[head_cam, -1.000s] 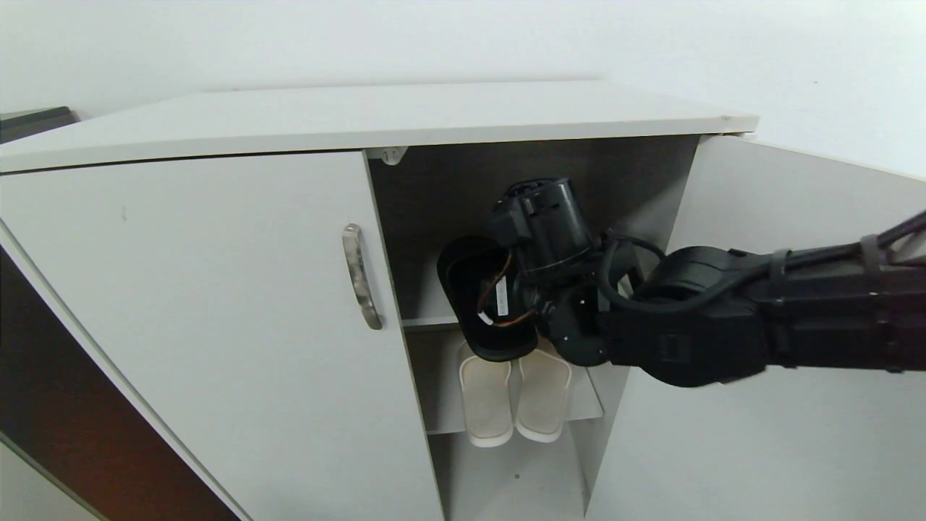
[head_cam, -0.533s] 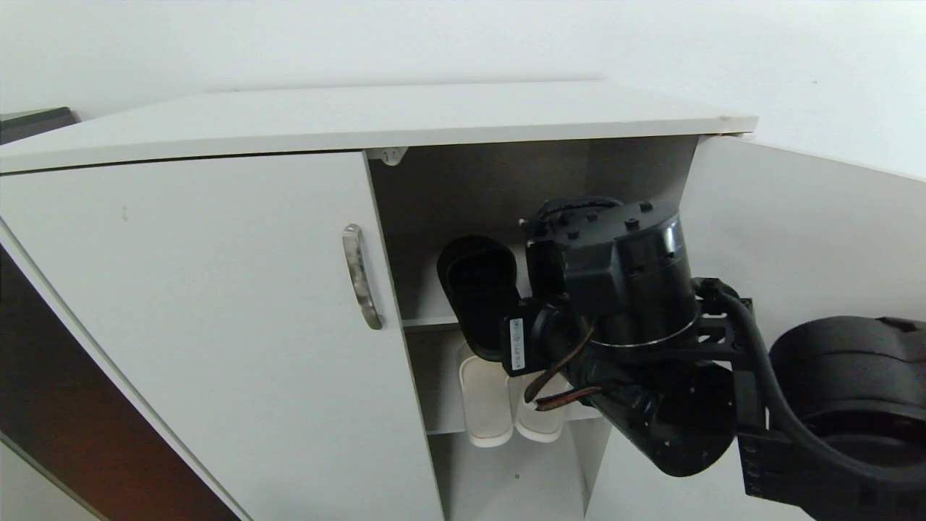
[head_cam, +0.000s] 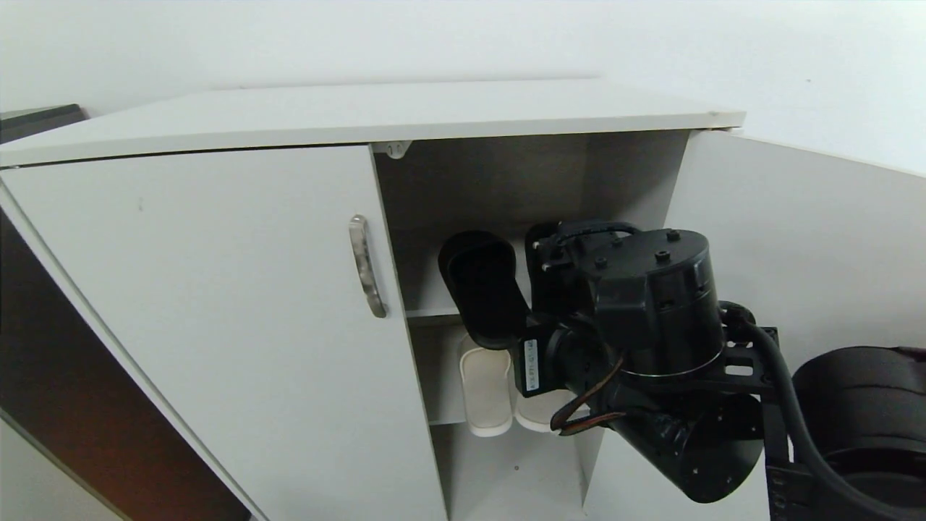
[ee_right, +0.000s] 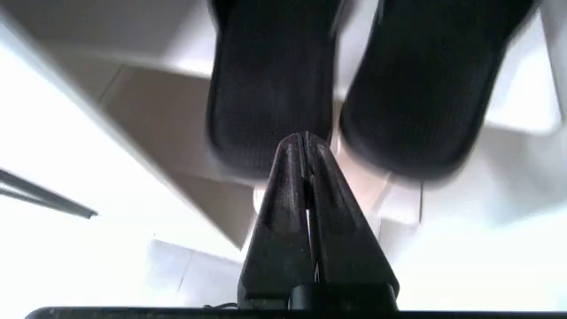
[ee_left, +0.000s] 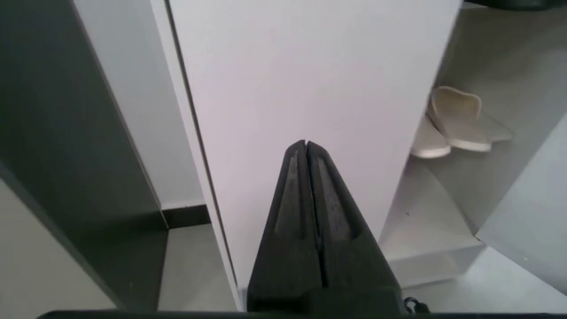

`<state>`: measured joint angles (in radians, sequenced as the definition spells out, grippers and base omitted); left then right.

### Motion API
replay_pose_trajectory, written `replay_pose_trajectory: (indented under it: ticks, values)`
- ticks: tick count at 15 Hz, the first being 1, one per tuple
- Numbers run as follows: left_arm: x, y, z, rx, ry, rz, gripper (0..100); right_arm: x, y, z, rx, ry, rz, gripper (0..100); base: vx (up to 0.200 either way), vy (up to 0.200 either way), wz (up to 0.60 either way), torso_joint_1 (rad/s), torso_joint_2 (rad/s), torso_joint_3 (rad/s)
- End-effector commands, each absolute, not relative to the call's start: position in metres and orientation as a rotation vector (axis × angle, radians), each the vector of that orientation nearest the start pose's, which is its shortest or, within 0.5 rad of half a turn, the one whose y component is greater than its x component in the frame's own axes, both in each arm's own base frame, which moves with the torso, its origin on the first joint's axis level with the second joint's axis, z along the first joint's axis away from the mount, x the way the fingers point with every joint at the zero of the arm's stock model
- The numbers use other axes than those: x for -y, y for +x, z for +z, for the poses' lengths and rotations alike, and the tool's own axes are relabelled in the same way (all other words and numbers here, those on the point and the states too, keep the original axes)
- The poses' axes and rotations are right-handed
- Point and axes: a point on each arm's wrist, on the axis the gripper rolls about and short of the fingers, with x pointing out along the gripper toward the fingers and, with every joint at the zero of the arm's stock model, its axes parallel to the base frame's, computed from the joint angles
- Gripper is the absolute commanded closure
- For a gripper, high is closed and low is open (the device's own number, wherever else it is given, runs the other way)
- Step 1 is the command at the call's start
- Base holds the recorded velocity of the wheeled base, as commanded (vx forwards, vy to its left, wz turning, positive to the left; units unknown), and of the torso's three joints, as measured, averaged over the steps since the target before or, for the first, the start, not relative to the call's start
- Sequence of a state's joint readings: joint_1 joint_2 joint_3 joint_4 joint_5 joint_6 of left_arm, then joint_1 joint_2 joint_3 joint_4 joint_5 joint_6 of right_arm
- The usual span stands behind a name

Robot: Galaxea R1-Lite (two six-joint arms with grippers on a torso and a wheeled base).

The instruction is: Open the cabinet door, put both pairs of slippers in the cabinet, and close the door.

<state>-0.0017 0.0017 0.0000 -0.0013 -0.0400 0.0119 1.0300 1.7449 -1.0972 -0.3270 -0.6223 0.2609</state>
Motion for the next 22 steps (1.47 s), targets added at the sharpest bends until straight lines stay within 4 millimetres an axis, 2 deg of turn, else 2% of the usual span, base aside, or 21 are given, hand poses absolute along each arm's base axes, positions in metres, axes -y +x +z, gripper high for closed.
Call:
replay_pose_trajectory:
  ticks: [1,10,14,19,22]
  values:
    - [0.001,-0.023,0.076,0.0,0.012,-0.041,100,-0.277,0.181,0.218,-0.271,0.016,0.371,100,-0.2,0.0,0.0,-0.007,0.0,0.012]
    - [0.001,-0.023,0.076,0.0,0.012,-0.041,100,-0.275,0.182,0.213,-0.273,0.015,0.368,100,-0.2,0.0,0.0,-0.001,0.0,0.002]
    - [0.001,-0.023,0.076,0.0,0.012,-0.041,100,-0.271,0.19,0.204,-0.259,-0.011,0.35,100,-0.2,0.0,0.0,0.004,0.0,0.005]
    - [0.001,-0.023,0.076,0.0,0.011,-0.041,100,-0.269,0.193,0.203,-0.262,-0.009,0.356,100,-0.2,0.0,0.0,0.002,0.0,0.002]
    - [0.001,-0.023,0.076,0.0,0.009,-0.041,100,-0.268,0.192,0.201,-0.266,-0.01,0.357,100,0.0,0.0,0.0,0.0,0.0,0.0]
